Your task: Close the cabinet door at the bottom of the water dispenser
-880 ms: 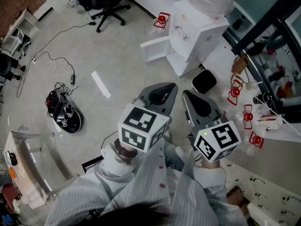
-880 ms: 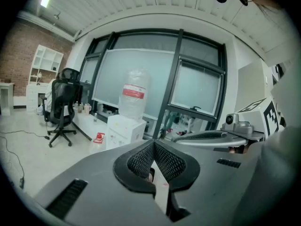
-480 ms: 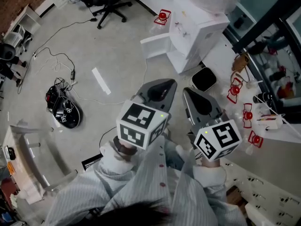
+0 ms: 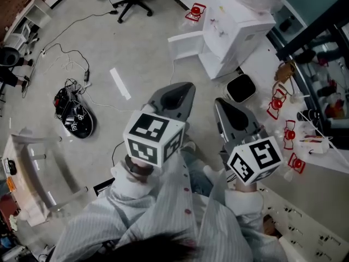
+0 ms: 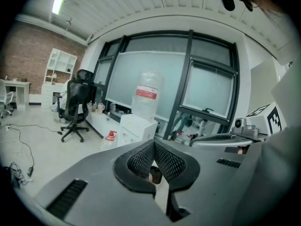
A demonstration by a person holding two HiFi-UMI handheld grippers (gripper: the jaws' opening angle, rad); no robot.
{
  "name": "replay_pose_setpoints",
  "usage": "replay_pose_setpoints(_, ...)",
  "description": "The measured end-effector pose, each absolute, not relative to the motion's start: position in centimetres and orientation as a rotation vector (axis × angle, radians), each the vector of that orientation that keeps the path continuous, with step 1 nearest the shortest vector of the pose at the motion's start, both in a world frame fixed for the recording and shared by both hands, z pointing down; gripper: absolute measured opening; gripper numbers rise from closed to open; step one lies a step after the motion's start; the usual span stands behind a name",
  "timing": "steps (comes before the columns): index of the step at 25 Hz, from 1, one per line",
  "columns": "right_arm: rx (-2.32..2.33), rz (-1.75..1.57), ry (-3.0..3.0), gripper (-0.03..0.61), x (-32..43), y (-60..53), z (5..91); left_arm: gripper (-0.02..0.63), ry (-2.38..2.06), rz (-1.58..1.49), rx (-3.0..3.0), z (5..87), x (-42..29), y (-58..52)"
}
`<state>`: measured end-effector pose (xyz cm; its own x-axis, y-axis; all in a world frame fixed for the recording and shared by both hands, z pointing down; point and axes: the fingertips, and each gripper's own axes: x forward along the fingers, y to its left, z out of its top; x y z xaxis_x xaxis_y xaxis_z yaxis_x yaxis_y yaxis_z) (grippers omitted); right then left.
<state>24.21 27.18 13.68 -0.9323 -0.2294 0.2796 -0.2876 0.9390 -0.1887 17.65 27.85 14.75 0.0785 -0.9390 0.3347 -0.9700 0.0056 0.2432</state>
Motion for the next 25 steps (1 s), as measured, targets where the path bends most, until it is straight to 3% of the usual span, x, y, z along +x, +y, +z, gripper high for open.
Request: replay_pose_setpoints(25, 0.588, 0.404, -2.8, 0.014, -1.3, 16.5, 14.8, 0.011, -1.755, 0.189, 2.055, 16.2, -8.8, 17.0)
